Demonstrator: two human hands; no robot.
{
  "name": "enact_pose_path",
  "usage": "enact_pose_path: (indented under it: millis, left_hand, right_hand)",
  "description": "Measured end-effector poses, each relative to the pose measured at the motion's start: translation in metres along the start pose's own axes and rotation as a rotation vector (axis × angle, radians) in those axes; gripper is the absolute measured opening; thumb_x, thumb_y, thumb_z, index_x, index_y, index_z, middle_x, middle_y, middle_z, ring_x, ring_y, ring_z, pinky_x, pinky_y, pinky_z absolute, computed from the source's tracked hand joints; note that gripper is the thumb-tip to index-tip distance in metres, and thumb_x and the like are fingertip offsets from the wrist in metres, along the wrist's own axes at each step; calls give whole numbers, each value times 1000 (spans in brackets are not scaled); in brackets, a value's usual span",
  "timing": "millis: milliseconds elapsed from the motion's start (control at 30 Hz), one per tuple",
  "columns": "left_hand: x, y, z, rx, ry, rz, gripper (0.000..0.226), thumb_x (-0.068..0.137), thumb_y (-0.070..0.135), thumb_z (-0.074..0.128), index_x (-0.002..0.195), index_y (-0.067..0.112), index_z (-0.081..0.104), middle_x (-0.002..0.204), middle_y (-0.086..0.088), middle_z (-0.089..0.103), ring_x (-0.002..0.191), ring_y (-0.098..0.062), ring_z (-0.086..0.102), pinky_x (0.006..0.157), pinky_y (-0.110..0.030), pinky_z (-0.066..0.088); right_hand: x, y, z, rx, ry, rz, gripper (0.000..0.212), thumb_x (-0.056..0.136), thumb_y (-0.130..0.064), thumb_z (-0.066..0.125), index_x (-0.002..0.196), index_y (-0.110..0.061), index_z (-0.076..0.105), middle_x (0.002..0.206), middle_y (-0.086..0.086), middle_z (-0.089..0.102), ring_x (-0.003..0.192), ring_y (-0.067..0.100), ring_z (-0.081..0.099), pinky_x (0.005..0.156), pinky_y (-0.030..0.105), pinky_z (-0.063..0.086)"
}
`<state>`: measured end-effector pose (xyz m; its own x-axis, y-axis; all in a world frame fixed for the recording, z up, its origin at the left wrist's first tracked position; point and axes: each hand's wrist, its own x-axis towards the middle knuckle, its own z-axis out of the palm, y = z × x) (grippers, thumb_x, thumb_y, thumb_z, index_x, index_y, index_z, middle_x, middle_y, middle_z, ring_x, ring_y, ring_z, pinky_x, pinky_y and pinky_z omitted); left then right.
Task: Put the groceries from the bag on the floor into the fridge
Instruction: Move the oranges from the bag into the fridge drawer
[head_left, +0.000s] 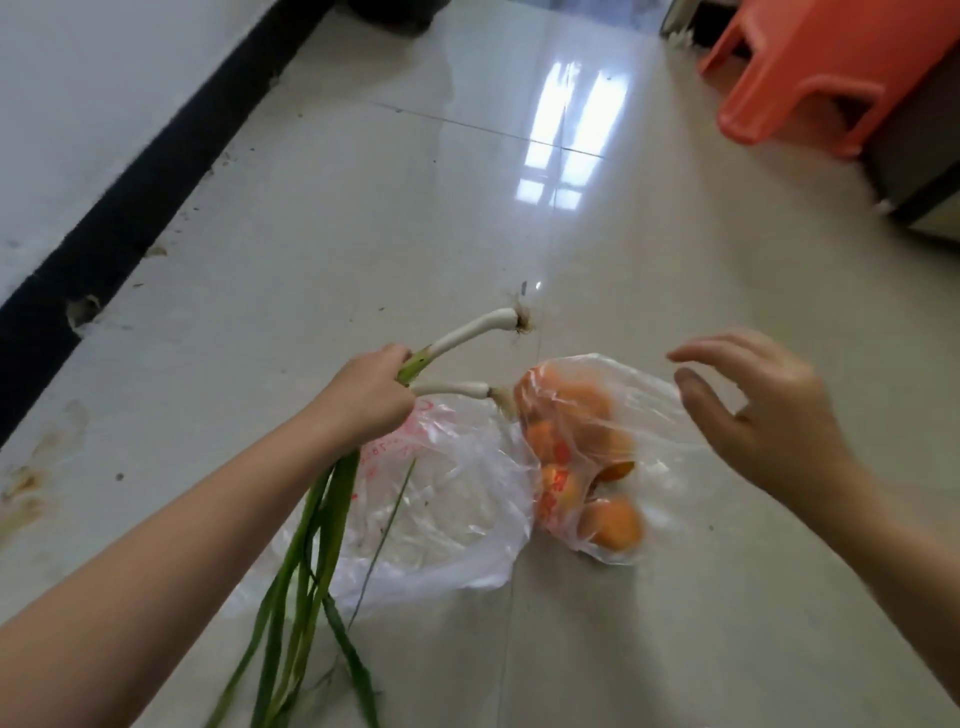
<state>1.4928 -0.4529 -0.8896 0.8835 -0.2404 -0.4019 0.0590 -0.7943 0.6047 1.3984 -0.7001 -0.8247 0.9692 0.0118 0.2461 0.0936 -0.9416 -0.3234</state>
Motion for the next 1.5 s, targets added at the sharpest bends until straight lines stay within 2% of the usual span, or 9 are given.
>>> enact_pose_path:
  millis: [67, 167, 300, 567, 733, 900, 1100, 1267, 1500]
  left_hand:
    - [2, 18, 11, -97, -66, 10, 20, 88, -2, 45, 103, 8, 54, 75, -6, 46, 59, -17, 40, 54, -27, 36]
    - [-2, 51, 27, -360, -133, -47, 10, 91, 0, 47, 96, 9, 50, 70, -7, 43, 58, -17, 40, 54, -27, 37]
    - [-5, 88, 66, -433, -208, 33, 19, 87, 1, 57, 79, 16, 50, 70, -3, 45, 58, -14, 46, 55, -24, 44]
    - [-10, 110, 154, -83, -189, 231, 33, 78, 16, 69, 109, 12, 58, 98, -4, 64, 94, -20, 61, 82, -33, 52]
    - [4, 94, 144, -196, 94, 142, 24, 94, 10, 50, 117, 5, 52, 66, 8, 44, 59, -8, 50, 48, -12, 41]
    - [19, 59, 120, -116, 284, -100, 22, 96, 10, 48, 114, -2, 48, 85, -12, 55, 73, -27, 56, 63, -37, 51]
    - [22, 36, 120, 14, 232, -136, 23, 96, 11, 46, 114, -3, 49, 83, -11, 51, 65, -23, 51, 47, -26, 42]
    - [15, 34, 122, 3, 208, -142, 23, 96, 11, 46, 114, -3, 50, 82, -7, 49, 63, -19, 49, 45, -21, 38]
    - [7, 35, 119, -17, 191, -147, 22, 96, 13, 46, 113, -1, 50, 87, -11, 53, 70, -21, 51, 58, -29, 44]
  right_hand:
    - [-6, 22, -19, -96, 25, 231, 48, 83, -36, 47, 107, 3, 63, 105, 21, 67, 100, 25, 58, 87, 33, 43]
    - [-15, 43, -18, 133, -392, 648, 38, 91, -31, 53, 121, -8, 54, 107, 6, 61, 98, 25, 57, 93, 40, 47]
    - [-26, 52, 10, 398, -535, 529, 16, 92, -16, 51, 105, -20, 59, 94, -2, 63, 89, 16, 60, 83, 28, 49]
    - [-55, 101, 20, 742, -405, 660, 33, 97, -7, 37, 91, -30, 59, 65, -7, 64, 45, 5, 51, 47, 18, 43]
    - [-75, 120, 22, 446, -593, 551, 20, 97, -20, 39, 96, -30, 57, 55, -9, 51, 42, -6, 51, 46, 9, 38]
    - [-91, 108, 50, -156, -1109, 320, 31, 96, -29, 40, 114, -15, 62, 108, 2, 67, 97, 18, 62, 73, 26, 43]
    - [-84, 98, 89, -209, -437, -61, 14, 74, -10, 55, 67, -6, 66, 64, 10, 64, 54, 26, 62, 42, 24, 37]
    - [-70, 76, 134, -228, -850, 141, 32, 93, -22, 46, 123, -11, 52, 124, 11, 55, 114, 30, 53, 91, 38, 47]
    - [-80, 68, 153, -514, -860, 193, 48, 87, -31, 54, 129, -15, 38, 128, 10, 51, 119, 28, 47, 99, 36, 34]
